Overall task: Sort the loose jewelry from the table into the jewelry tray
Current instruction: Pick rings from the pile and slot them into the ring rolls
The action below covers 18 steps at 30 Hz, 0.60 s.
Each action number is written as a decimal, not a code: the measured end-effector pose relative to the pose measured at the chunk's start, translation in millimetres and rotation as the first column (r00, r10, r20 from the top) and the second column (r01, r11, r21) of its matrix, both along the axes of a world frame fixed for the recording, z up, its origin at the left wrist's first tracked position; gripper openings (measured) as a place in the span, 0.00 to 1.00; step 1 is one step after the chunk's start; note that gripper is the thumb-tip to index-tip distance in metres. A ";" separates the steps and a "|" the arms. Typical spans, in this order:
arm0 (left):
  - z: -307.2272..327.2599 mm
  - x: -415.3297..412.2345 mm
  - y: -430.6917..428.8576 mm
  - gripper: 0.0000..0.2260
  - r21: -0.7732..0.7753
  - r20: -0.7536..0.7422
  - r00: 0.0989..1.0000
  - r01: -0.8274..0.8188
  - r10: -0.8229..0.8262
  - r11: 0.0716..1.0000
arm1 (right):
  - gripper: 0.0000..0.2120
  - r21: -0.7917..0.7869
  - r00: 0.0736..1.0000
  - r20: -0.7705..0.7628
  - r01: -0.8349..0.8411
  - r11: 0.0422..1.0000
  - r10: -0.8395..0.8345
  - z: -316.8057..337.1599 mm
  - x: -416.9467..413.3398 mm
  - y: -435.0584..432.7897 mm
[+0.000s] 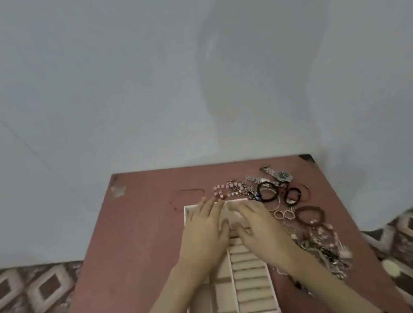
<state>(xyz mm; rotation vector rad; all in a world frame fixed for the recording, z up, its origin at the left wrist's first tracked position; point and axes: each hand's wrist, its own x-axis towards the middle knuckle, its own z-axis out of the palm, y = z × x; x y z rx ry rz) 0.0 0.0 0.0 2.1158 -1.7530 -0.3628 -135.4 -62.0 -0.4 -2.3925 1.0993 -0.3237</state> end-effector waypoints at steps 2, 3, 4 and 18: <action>-28.5 -4.0 7.5 0.22 -0.002 0.106 0.994 0.003 -0.003 1.000 | 0.24 -0.082 0.999 -0.027 -0.019 0.996 0.017 -25.1 -0.2 8.9; -44.2 -5.0 12.6 0.21 -0.003 0.179 0.984 0.009 -0.009 1.000 | 0.25 -0.106 0.998 -0.062 -0.021 0.994 0.015 -38.1 -0.5 13.6; -56.0 -5.3 16.7 0.21 0.001 0.210 0.978 -0.003 0.003 1.000 | 0.26 -0.141 0.995 -0.104 -0.015 0.990 0.001 -48.6 -1.2 18.0; -84.3 -5.8 22.2 0.24 -0.156 0.423 0.906 0.087 -0.013 0.984 | 0.29 -0.505 0.998 -0.035 0.024 0.863 -0.048 -89.5 1.8 21.6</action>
